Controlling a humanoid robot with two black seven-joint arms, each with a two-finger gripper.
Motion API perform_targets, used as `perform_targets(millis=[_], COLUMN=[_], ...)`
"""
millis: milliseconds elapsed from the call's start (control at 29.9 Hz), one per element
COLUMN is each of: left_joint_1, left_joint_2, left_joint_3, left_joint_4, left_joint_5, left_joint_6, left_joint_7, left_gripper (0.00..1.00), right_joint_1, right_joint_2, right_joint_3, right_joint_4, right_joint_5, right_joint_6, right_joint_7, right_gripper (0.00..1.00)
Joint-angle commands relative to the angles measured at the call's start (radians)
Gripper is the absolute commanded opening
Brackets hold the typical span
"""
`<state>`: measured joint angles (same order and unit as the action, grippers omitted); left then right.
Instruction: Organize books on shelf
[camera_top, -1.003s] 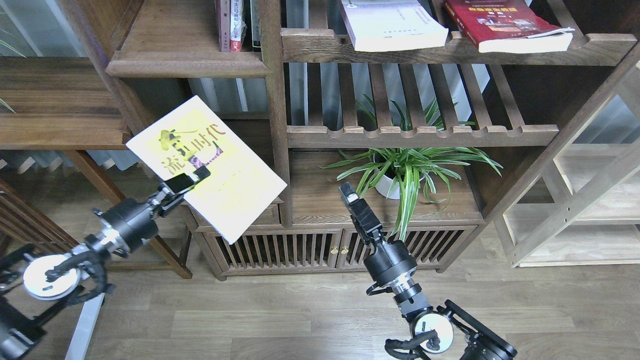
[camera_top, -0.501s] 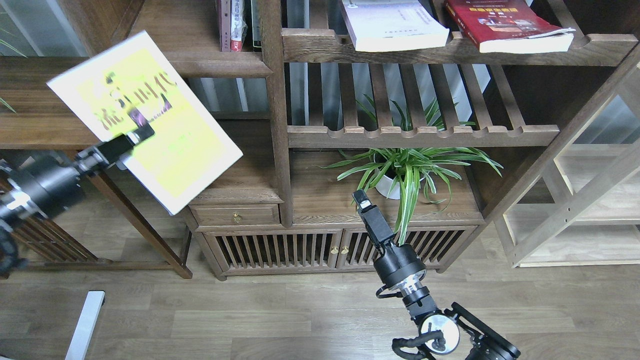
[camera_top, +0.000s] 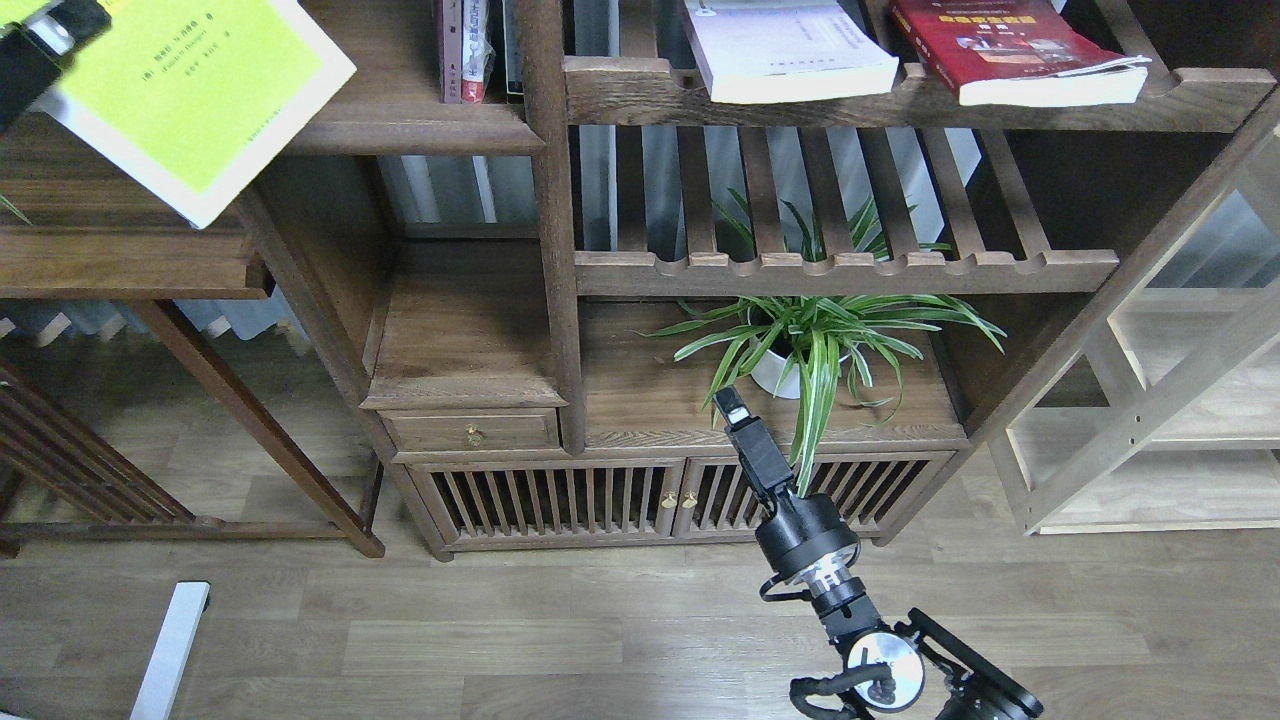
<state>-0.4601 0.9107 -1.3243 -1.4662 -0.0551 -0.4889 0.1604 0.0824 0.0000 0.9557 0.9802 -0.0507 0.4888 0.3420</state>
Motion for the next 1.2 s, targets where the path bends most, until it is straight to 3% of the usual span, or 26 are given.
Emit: perform_targets(millis=[0, 267, 535, 1170], left_joint_1=[-0.049, -0.124, -0.242, -0.390], left_joint_2=[-0.022, -0.144, -0.187, -0.319], left_joint_3=[-0.010, -0.013, -0.015, 0.013], left_joint_4=[0.027, 0.053, 0.164, 0.319], left_joint_5=[0.006, 0.047, 0.162, 0.385], left_joint_6=[0.000, 0.000, 0.000, 0.000], left_joint_7=[0.054, 0.100, 0.100, 0.103], left_gripper=[0.00, 0.00, 0.00, 0.00], right_joint_1=[-0.001, -0.003, -0.004, -0.009], right_joint_2=[0.000, 0.000, 0.000, 0.000], right_joint_3=[-0.006, -0.012, -0.011, -0.035], right_joint_4=[0.000, 0.000, 0.003, 0.009], right_joint_5=[0.000, -0.003, -0.003, -0.009], right_joint_6=[0.000, 0.000, 0.000, 0.000], right_joint_7=[0.000, -0.002, -0.001, -0.002], right_gripper=[0.99, 0.99, 0.99, 0.99])
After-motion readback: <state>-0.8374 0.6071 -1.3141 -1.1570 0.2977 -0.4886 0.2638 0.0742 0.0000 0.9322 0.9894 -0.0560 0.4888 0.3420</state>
